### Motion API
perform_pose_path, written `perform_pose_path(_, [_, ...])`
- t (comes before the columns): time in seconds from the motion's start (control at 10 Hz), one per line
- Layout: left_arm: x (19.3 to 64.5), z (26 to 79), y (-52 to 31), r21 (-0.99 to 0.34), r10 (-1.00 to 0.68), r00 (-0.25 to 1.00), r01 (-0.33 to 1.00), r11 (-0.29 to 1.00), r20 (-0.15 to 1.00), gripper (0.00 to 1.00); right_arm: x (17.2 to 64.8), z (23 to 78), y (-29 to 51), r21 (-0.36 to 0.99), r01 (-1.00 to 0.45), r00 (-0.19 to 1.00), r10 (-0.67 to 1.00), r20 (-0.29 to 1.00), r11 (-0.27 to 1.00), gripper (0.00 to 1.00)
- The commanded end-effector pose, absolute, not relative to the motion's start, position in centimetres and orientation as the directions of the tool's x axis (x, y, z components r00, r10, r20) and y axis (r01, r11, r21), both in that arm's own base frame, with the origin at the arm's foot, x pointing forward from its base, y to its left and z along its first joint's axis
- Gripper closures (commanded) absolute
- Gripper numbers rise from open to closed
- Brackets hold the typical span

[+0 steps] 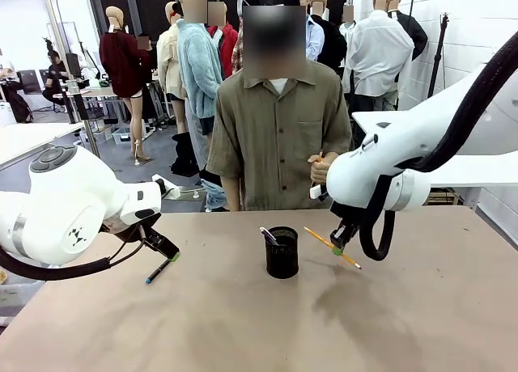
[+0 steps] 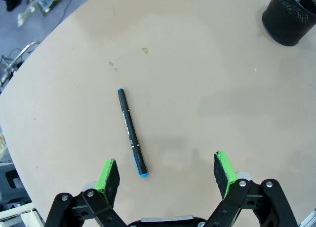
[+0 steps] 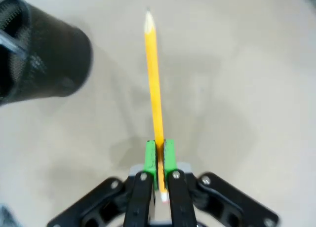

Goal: Place the pens into the pen holder.
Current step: Pick up a writing instrument from the table and place it into the Pen holder.

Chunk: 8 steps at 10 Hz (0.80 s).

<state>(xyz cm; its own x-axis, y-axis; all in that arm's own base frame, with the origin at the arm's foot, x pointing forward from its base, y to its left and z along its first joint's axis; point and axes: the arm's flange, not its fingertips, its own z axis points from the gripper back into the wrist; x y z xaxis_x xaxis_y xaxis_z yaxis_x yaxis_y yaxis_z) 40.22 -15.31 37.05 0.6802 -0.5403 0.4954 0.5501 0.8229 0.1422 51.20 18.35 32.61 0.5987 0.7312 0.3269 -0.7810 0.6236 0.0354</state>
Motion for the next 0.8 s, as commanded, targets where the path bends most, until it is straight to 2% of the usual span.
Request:
perform_pose_path(0.0, [40.3, 37.1, -15.1, 0.139, -0.536, 0.682, 0.547, 0.826, 0.497, 0.00, 49.3, 33.0, 15.9, 0.114, -0.909, 0.403, 0.775, 0.487, 0.401, 1.00])
perform_pose_path(0.3, [40.3, 37.1, -15.1, 0.139, -0.536, 0.682, 0.547, 0.826, 0.497, 0.00, 48.1, 33.6, 14.1, 0.109, -0.991, 0.132, 0.714, 0.687, 0.079, 1.00])
perform_pose_path(0.7, [40.3, 37.1, -15.1, 0.139, -0.536, 0.682, 0.547, 0.826, 0.497, 0.00, 47.0, 34.0, 12.7, 0.010, -0.986, -0.079, 0.513, 0.855, -0.168, 1.00])
